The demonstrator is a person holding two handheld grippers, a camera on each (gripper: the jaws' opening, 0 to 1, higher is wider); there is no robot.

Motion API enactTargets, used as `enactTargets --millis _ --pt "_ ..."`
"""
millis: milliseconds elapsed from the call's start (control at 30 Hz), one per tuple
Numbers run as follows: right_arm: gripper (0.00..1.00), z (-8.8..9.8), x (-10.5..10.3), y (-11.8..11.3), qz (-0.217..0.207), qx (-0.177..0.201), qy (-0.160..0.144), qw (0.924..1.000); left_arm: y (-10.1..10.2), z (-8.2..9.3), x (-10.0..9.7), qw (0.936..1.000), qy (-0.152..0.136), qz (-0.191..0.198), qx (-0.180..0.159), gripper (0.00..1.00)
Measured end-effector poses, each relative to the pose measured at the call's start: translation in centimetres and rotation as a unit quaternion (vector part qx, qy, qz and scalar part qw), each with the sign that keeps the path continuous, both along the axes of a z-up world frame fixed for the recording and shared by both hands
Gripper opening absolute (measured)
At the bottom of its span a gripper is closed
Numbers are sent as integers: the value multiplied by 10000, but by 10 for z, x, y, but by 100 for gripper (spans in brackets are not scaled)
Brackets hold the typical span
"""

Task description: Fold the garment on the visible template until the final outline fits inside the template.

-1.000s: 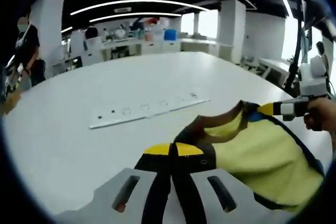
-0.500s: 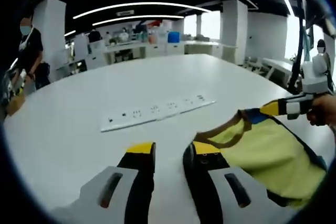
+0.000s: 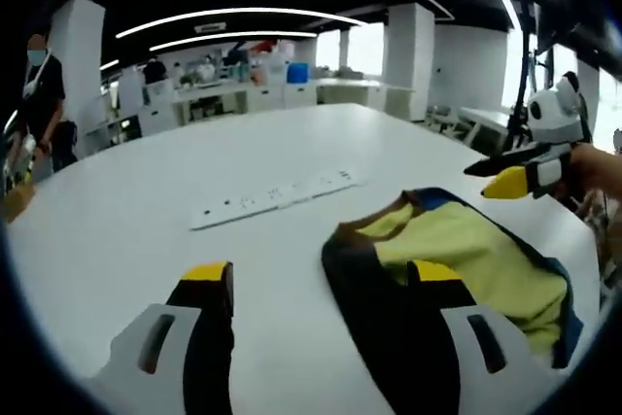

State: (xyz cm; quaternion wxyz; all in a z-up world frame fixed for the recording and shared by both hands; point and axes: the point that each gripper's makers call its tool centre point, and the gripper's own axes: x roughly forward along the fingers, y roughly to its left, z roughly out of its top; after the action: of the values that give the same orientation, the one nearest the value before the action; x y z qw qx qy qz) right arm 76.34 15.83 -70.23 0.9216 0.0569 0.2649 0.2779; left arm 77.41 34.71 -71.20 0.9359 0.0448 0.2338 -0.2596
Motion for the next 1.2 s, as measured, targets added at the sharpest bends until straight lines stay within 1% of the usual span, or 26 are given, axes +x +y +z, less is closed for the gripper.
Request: enactTargets --millis 100,200,267,367,433,500,533,700,833,900,967,1067,1200 --pt "89 5 -18 4 239 -53 -105 9996 -1 5 -14 9998 -52 -195 -16 77" --pt "92 5 -35 6 416 -94 -87 9991 -1 6 -30 9993 1 -383 16 79" --pt "95 5 -45 7 505 -93 -53 9987 0 7 -39 9989 -15 -475 7 81" --pt "97 6 -64 8 684 -123 -35 9976 2 8 -54 9987 4 -499 -37 84" --pt "99 6 -78 9 848 -196 -23 9962 4 6 -64 9987 26 -504 -1 85" --pt "99 3 -94 11 1092 -341 14 9934 5 6 -72 9986 29 -519 63 85" --pt "99 2 -99 11 1130 -364 35 9929 6 8 -78 9985 -2 -539 76 86" --pt "99 -1 -130 13 1402 -352 129 9894 5 14 -103 9980 -89 -610 105 88" --pt "98 -8 -154 16 1522 -434 240 9871 5 13 -122 9978 -80 -655 100 87" --pt "98 -11 -160 15 1536 -488 242 9866 7 12 -133 9978 -49 -649 120 88" --pt "97 -14 -169 15 1532 -455 317 9866 9 12 -140 9981 -62 -606 112 88" --pt "96 -21 -183 15 1528 -447 396 9865 12 7 -154 9985 8 -545 50 87" --pt "93 -29 -208 14 1619 -491 511 9843 13 -3 -168 9983 101 -551 145 84"
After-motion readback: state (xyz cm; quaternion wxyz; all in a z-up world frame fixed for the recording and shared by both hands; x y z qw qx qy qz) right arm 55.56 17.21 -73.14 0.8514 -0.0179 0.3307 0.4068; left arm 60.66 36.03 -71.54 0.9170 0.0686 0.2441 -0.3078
